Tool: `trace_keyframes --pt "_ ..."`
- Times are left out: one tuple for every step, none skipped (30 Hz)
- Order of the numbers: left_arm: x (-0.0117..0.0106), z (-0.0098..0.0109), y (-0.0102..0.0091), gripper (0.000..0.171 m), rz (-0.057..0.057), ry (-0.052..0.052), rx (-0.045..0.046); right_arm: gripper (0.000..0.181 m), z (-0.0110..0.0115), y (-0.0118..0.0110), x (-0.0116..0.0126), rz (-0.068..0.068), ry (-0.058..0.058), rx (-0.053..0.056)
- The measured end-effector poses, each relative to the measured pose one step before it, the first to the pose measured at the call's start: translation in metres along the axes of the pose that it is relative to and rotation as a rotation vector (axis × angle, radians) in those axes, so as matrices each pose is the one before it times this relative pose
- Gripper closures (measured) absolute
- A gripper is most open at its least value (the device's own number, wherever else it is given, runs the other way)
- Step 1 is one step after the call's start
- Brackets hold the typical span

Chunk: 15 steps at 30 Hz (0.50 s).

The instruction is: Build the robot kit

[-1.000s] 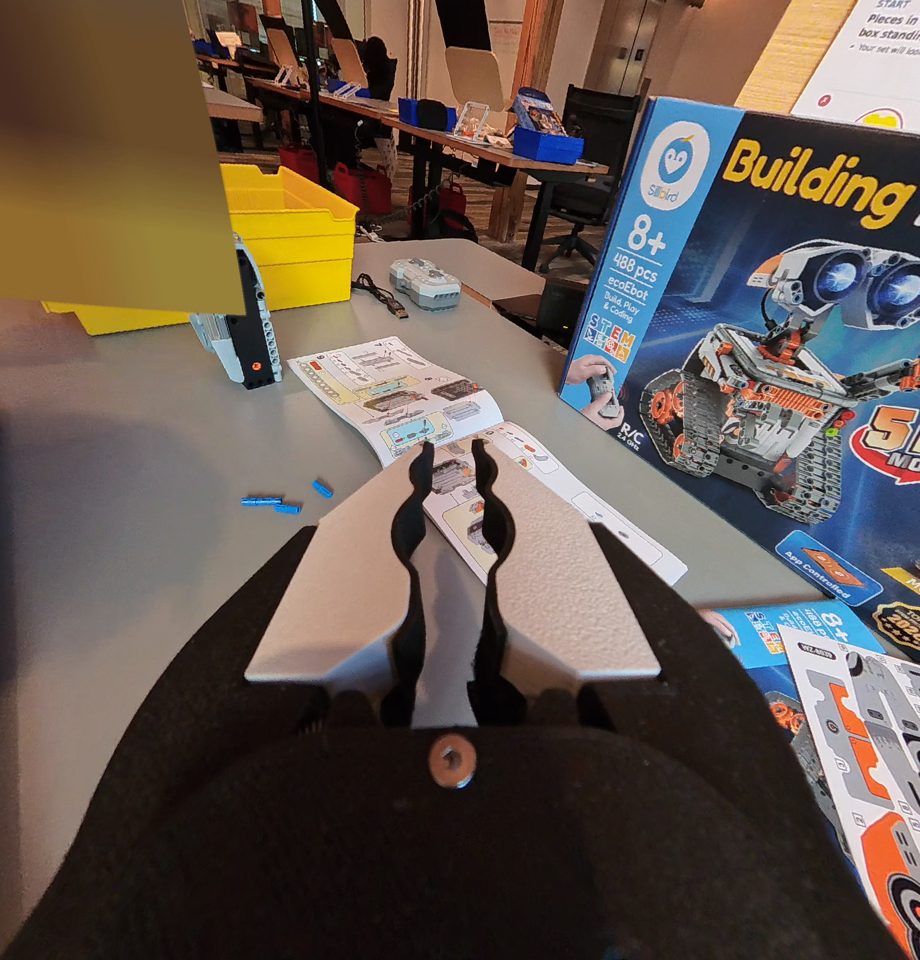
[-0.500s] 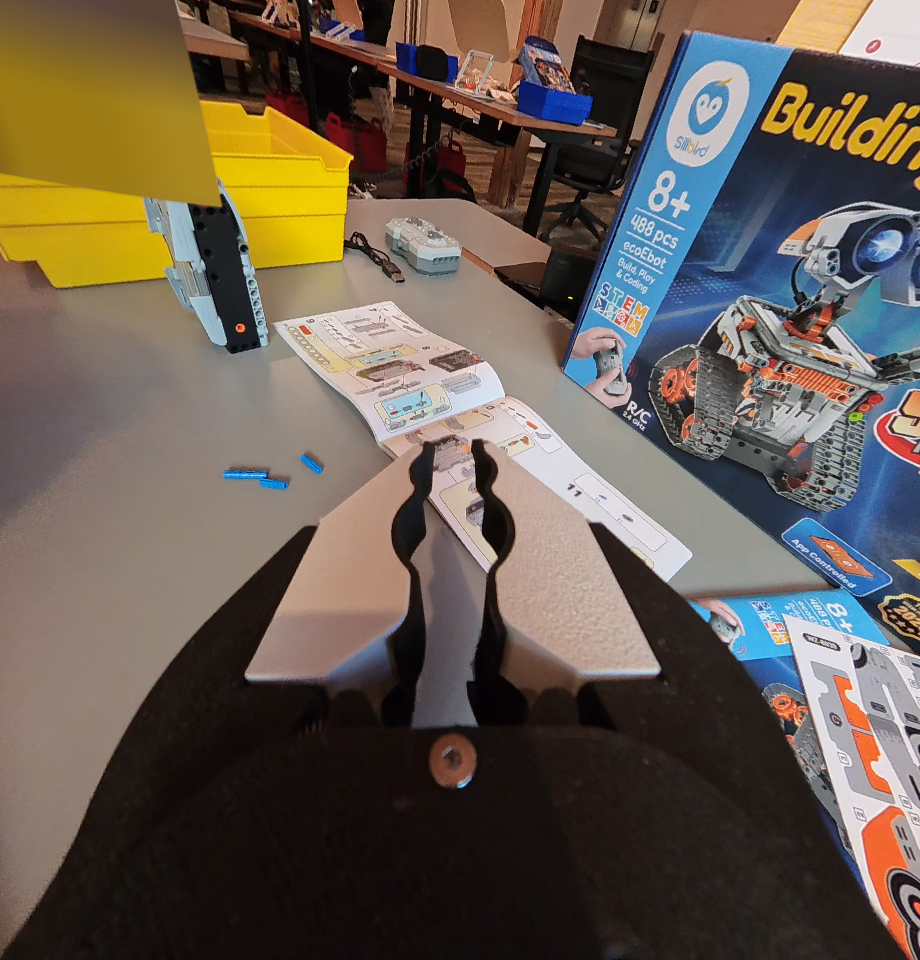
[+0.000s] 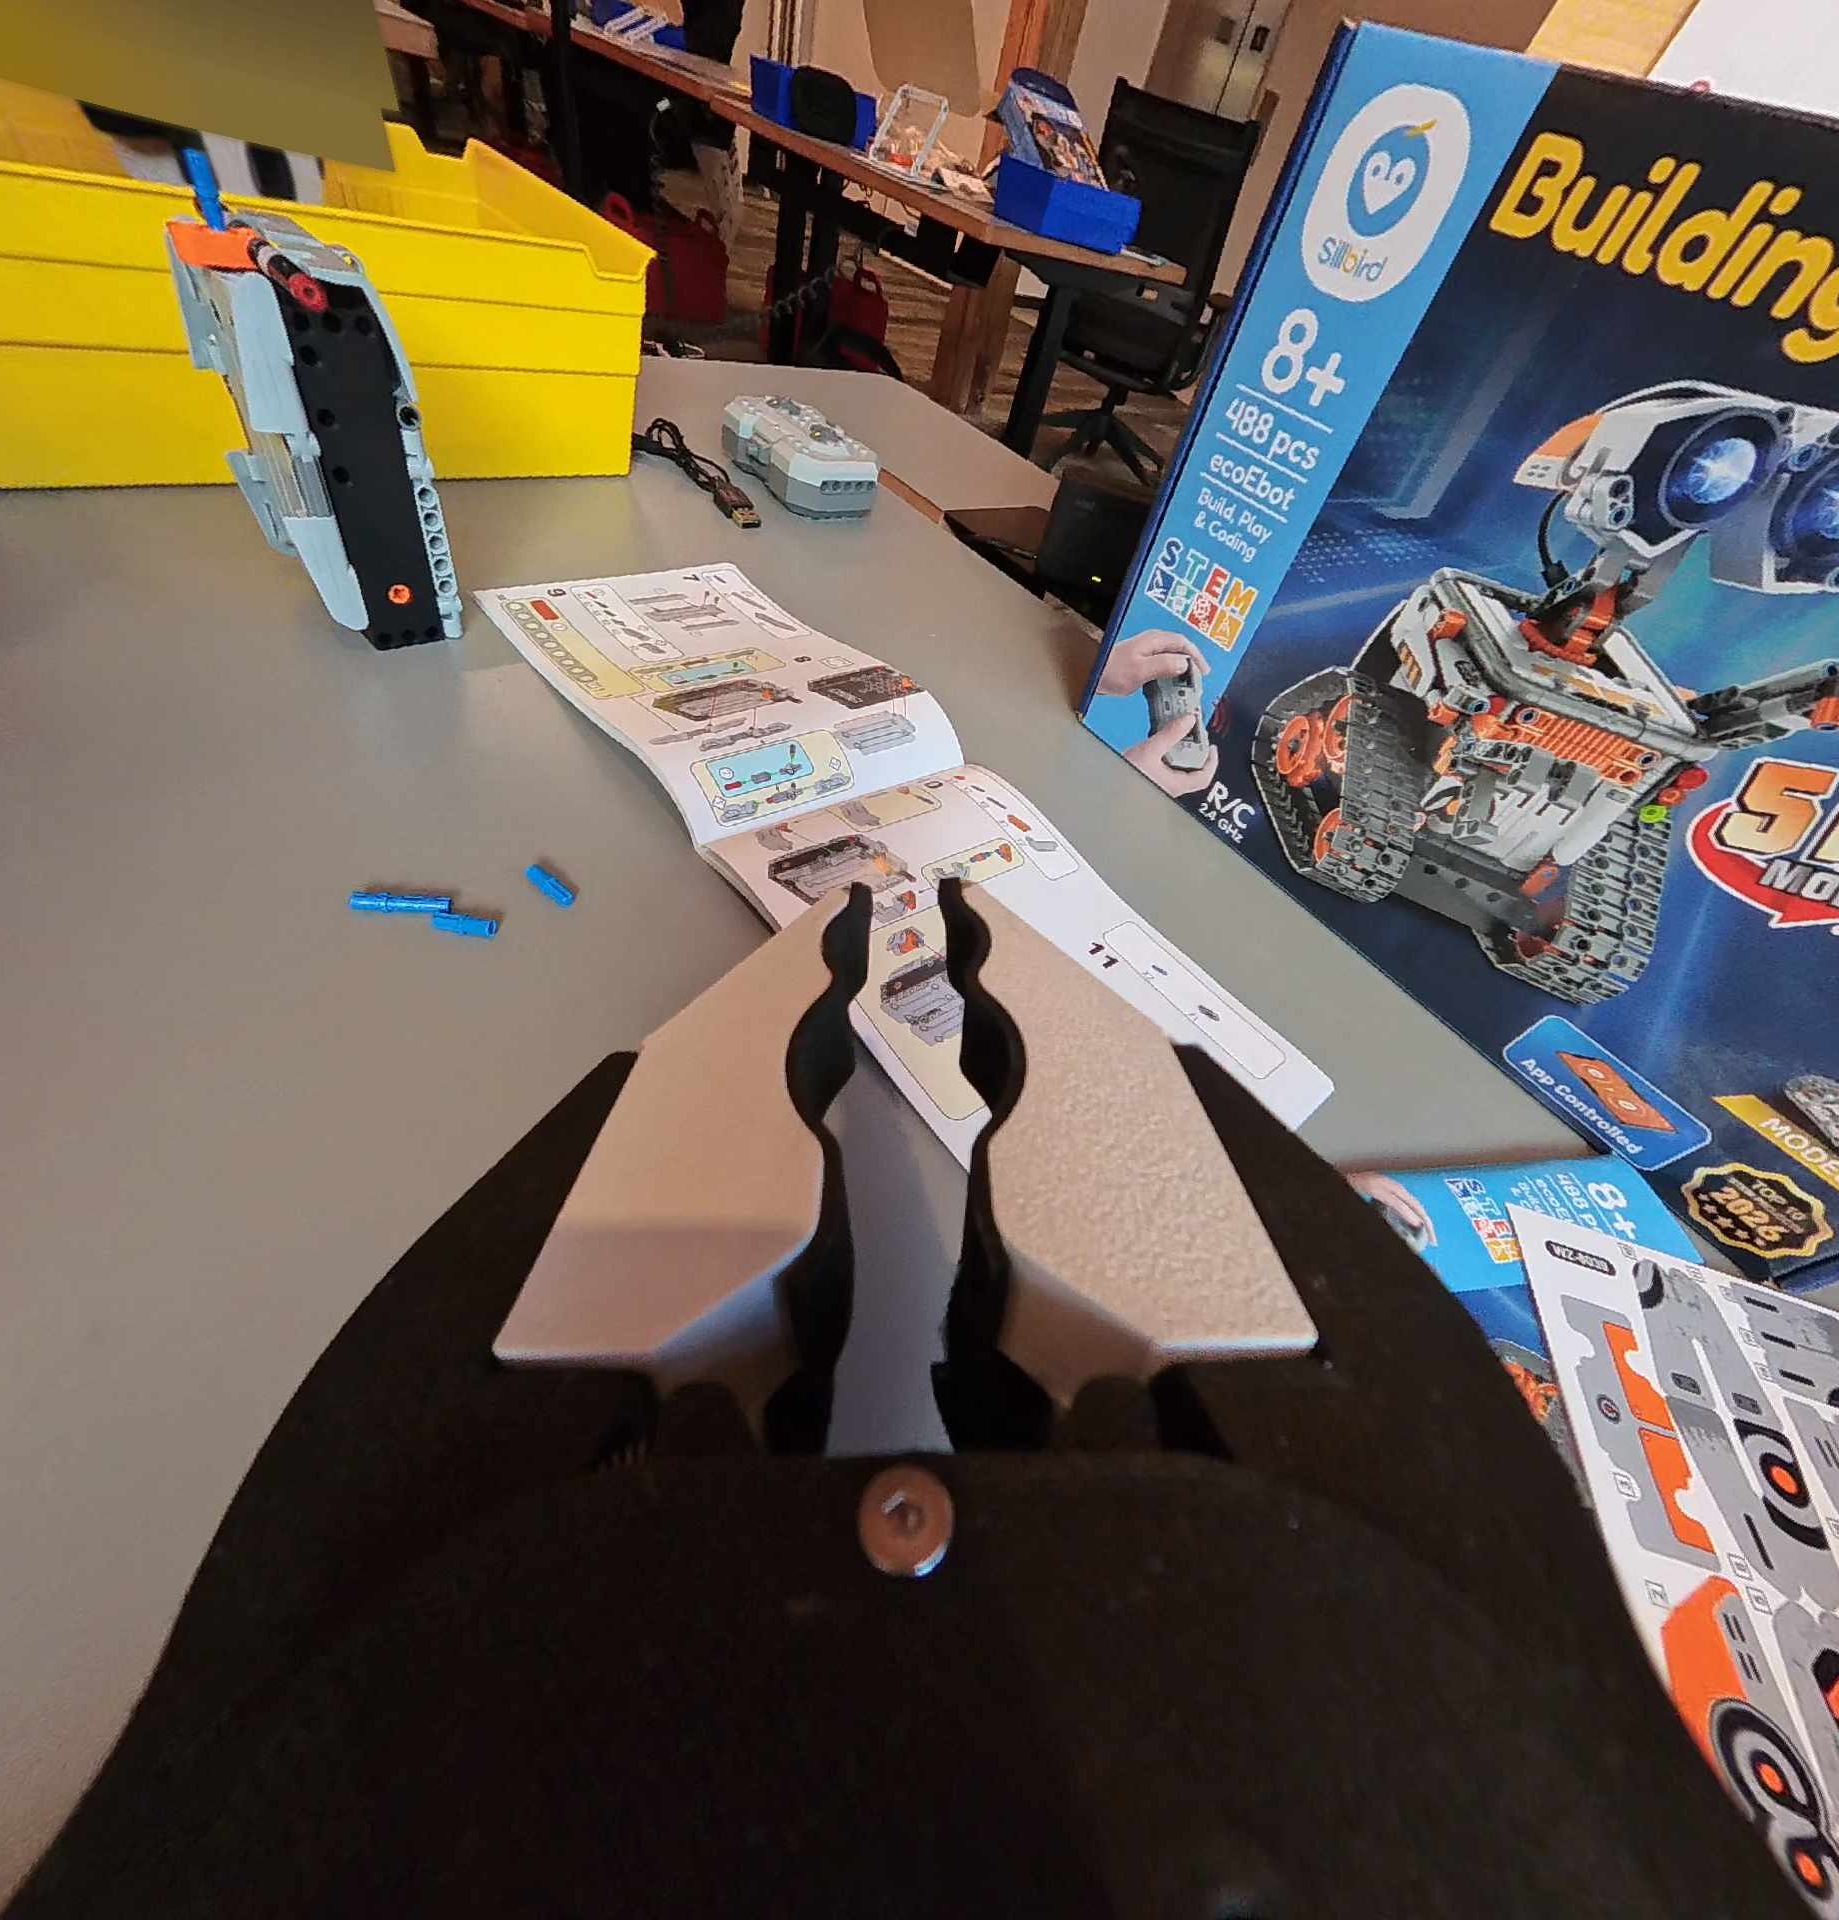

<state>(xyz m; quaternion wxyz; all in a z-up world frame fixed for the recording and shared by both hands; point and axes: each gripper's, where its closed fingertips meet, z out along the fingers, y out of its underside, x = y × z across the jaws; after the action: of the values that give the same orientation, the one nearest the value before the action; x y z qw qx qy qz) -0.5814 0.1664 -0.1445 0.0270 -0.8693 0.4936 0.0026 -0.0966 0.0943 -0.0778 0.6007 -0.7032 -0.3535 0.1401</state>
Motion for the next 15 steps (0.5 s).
trace_keyframes --pt "0.00188 0.00123 0.00101 0.161 0.0074 0.0199 -0.00024 0.168 0.00040 0.00080 0.00037 0.0037 0.0000 -0.0018" --pt "0.00235 0.00067 -0.00030 0.160 0.0012 0.0262 0.00611 0.168 0.00048 0.00114 0.00022 0.0016 0.0000 -0.0046" --pt "0.00196 0.00030 0.00023 0.158 -0.0030 0.0259 0.00141 0.168 0.00050 0.00122 0.00024 -0.0009 0.0009 -0.0058" --pt "-0.00002 -0.00022 0.00011 0.158 -0.0087 0.0134 -0.00147 0.168 0.00052 0.00103 -0.00005 -0.0027 0.0009 -0.0051" --pt "0.00124 -0.00052 -0.00069 0.157 -0.0064 0.0184 0.00268 0.168 0.00046 0.00079 -0.00022 -0.0033 0.0007 -0.0043" --pt "0.00379 -0.00009 -0.00038 0.157 0.0035 0.0293 0.00075 0.168 0.00035 0.00074 -0.00024 -0.0034 0.0008 -0.0046" --pt "0.00185 0.00085 0.00025 0.158 0.0090 0.0132 -0.00630 0.168 0.00025 0.00083 -0.00016 -0.0034 0.0016 -0.0043" --pt "-0.00091 0.00172 0.00138 0.157 0.0087 -0.0070 -0.01557 0.168 0.00027 0.00084 -0.00029 -0.0022 0.0002 -0.0042" --pt "0.00128 0.00230 0.00153 0.156 0.0060 0.0058 -0.01894 0.168 0.00027 0.00082 -0.00019 -0.0013 0.0000 -0.0036" --pt "0.00181 0.00243 0.00102 0.157 0.0009 0.0094 -0.01786 0.168 0.00033 0.00062 -0.00010 -0.0006 -0.0002 -0.0027" --pt "0.00024 0.00211 0.00117 0.158 -0.0001 -0.0004 -0.01882 0.168 0.00036 0.00046 -0.00007 -0.0001 -0.0009 -0.0020" --pt "-0.00064 0.00151 0.00192 0.161 0.0002 -0.0073 -0.02272 0.168 0.00016 0.00021 -0.00021 0.0003 -0.0016 -0.0012" --pt "0.00016 0.00084 0.00175 0.161 0.0016 -0.0043 -0.01870 0.168 0.00002 0.00004 -0.00031 0.0001 -0.0017 -0.0005" --pt "-0.00031 -0.00005 0.00092 0.162 0.0023 -0.0090 -0.01040 0.168 -0.00018 -0.00049 -0.00024 -0.0015 0.0000 0.0011" --pt "-0.00122 -0.00102 0.00043 0.169 0.0010 -0.0140 -0.00141 0.169 -0.00042 -0.00083 -0.00011 -0.0027 0.0008 0.0026"
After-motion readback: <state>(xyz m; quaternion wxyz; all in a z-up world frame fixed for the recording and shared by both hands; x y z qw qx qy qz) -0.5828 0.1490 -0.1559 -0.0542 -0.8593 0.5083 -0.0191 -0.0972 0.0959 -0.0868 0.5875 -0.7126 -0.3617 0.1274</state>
